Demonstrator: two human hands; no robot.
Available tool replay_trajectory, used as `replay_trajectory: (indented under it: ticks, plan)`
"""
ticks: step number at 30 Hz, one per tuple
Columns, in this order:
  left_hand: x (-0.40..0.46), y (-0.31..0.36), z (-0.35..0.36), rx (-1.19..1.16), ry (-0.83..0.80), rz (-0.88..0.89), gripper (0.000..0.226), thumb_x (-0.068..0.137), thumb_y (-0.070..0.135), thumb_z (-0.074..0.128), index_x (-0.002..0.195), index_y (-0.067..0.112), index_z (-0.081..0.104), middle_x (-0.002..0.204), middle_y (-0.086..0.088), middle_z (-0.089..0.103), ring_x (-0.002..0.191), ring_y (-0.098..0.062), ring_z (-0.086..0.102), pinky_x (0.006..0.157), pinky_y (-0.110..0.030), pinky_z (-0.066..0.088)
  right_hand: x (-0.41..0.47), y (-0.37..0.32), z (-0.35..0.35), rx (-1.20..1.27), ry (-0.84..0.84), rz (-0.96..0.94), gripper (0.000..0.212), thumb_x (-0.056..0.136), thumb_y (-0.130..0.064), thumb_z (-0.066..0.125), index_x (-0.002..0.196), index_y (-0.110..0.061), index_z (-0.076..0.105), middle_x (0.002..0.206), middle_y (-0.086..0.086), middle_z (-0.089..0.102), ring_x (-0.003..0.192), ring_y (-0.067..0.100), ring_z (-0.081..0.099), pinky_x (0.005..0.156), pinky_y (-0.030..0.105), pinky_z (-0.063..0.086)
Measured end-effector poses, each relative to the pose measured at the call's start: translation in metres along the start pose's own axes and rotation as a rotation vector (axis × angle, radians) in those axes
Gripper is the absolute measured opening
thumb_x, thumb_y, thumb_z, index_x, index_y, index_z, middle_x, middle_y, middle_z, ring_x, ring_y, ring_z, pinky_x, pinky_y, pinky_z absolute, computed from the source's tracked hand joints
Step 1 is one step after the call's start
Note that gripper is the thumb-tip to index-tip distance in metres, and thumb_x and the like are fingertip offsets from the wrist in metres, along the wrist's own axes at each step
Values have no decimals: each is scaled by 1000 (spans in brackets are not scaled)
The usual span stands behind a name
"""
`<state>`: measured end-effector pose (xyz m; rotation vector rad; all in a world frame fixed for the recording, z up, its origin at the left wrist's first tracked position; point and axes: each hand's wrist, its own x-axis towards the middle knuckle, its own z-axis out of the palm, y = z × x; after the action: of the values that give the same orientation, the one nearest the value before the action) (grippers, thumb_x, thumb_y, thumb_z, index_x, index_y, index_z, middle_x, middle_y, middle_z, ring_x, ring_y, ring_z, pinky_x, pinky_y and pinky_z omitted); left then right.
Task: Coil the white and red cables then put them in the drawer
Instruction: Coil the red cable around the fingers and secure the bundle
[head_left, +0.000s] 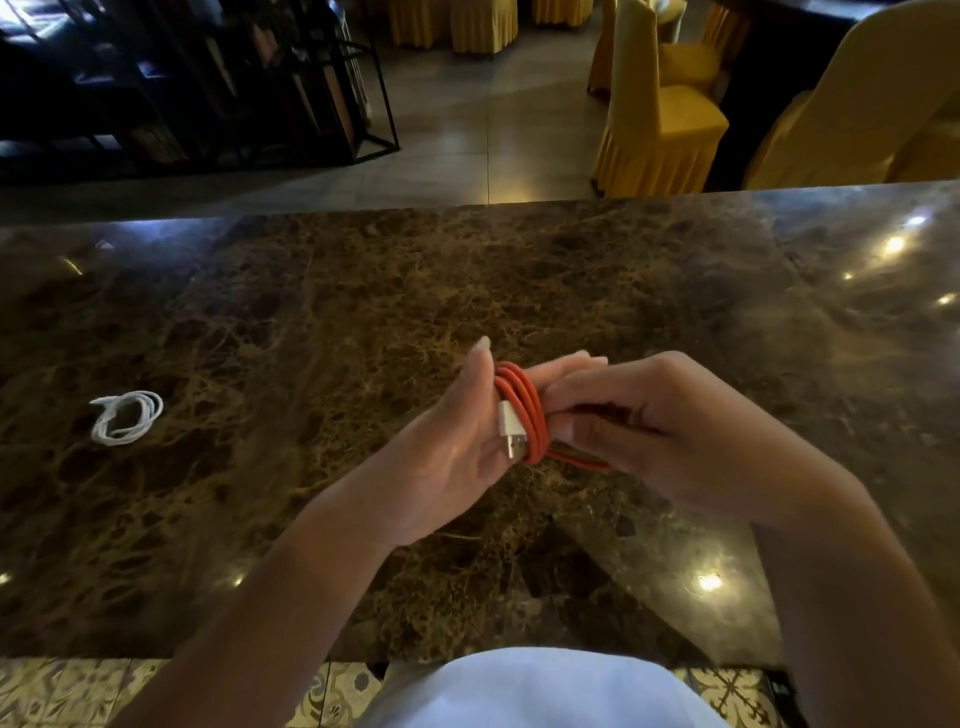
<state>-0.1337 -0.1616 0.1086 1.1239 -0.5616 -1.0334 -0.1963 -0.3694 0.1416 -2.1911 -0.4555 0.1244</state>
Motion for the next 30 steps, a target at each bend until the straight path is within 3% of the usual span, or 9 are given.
replay_trajectory:
  ticks: [4,6,9,11,14,18,21,24,30]
  plan:
    - [5,-1,8,-106,32,102,108,91,72,55,162,-1,21,163,-22,38,155,-31,32,127,-42,23,10,-2,13,389,186,98,12,98,-2,65,99,-12,58,110,-4,77,76,12,70,63,30,55]
    - [6,-4,11,-203,68,129,108,90,70,58,163,0,20,166,-22,33,157,-32,28,130,-45,17,11,-1,16,506,236,133,8,98,-3,64,97,-7,57,104,2,77,73,8,70,61,22,55]
    - [4,-6,6,-316,163,172,101,90,68,61,159,1,31,164,-19,40,154,-29,36,127,-40,27,8,4,14,632,182,101,22,96,-11,67,114,0,65,104,17,72,87,22,72,74,36,63]
    - [2,-4,3,-340,190,195,103,89,68,60,159,0,29,164,-17,40,154,-28,37,128,-37,27,8,8,14,593,220,75,27,95,-7,64,121,-4,70,106,15,75,96,26,75,83,39,63]
    - [2,-4,4,-280,197,194,98,89,70,59,157,2,35,163,-13,43,154,-24,37,128,-37,27,11,14,22,334,338,73,26,98,-3,65,114,-21,77,96,-4,75,82,13,75,71,30,61]
    - [4,-8,4,-198,241,190,100,91,70,57,159,1,32,166,-14,39,157,-25,31,129,-42,19,12,11,22,195,150,-9,28,100,2,62,118,-14,77,95,-23,66,84,-6,65,71,9,49]
    - [5,-13,2,-141,246,215,97,94,69,54,160,2,30,167,-12,37,159,-25,27,131,-46,14,11,10,19,322,64,-9,26,101,-2,59,122,-8,74,95,-16,70,85,7,67,72,23,56]
    - [7,-14,1,-124,277,262,84,95,62,58,157,8,39,165,-10,41,157,-25,31,130,-48,20,14,8,26,513,170,77,30,93,-9,63,122,-13,70,100,9,70,84,31,68,71,48,62]
    - [6,-11,0,-454,245,358,47,96,29,69,131,-2,63,151,-19,56,150,-32,43,121,-41,39,14,11,29,369,210,51,7,93,-33,69,89,-28,65,72,-9,58,62,9,51,59,30,41]
